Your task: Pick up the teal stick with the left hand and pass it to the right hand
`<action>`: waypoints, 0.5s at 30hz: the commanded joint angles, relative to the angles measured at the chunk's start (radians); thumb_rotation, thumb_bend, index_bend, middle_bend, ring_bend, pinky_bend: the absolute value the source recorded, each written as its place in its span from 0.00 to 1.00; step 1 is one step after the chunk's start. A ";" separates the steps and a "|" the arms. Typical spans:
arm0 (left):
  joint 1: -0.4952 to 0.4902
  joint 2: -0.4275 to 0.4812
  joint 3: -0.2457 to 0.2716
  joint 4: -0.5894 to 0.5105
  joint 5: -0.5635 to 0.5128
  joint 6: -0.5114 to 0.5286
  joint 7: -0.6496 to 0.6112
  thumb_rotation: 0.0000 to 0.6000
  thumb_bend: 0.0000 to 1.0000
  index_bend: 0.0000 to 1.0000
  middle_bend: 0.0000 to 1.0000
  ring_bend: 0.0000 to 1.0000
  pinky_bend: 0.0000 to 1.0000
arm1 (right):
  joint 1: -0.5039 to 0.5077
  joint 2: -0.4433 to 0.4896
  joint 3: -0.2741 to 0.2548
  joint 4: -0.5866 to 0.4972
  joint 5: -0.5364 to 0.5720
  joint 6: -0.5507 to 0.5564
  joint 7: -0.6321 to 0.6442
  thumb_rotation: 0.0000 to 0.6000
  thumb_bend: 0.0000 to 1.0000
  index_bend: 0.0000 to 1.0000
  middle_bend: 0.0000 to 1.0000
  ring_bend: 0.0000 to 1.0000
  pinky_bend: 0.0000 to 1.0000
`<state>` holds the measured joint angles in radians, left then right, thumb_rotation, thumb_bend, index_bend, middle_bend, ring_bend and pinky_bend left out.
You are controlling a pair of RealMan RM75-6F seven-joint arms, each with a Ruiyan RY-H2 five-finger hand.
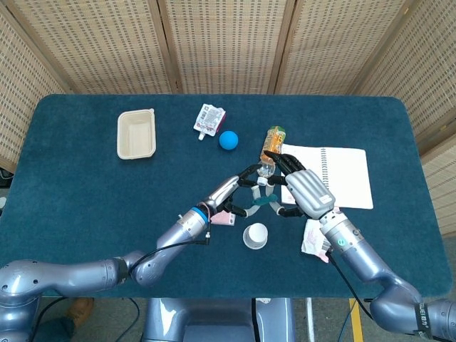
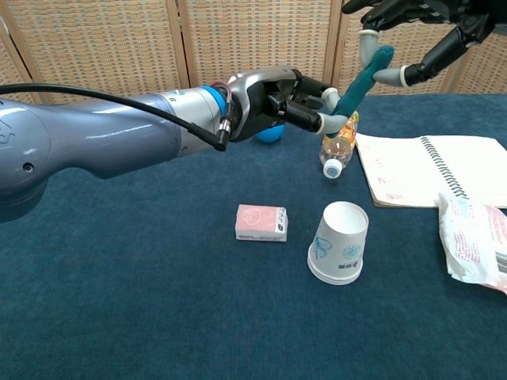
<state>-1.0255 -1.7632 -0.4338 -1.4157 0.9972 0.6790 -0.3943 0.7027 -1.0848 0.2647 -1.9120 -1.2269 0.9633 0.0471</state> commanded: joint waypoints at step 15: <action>0.052 0.075 0.026 0.029 -0.011 0.021 0.025 1.00 0.56 0.69 0.00 0.00 0.00 | -0.031 0.009 -0.006 0.031 -0.035 0.048 0.028 1.00 0.78 0.92 0.08 0.00 0.00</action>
<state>-0.9835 -1.7006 -0.4126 -1.3907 0.9886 0.6967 -0.3722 0.6742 -1.0770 0.2595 -1.8830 -1.2601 1.0095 0.0724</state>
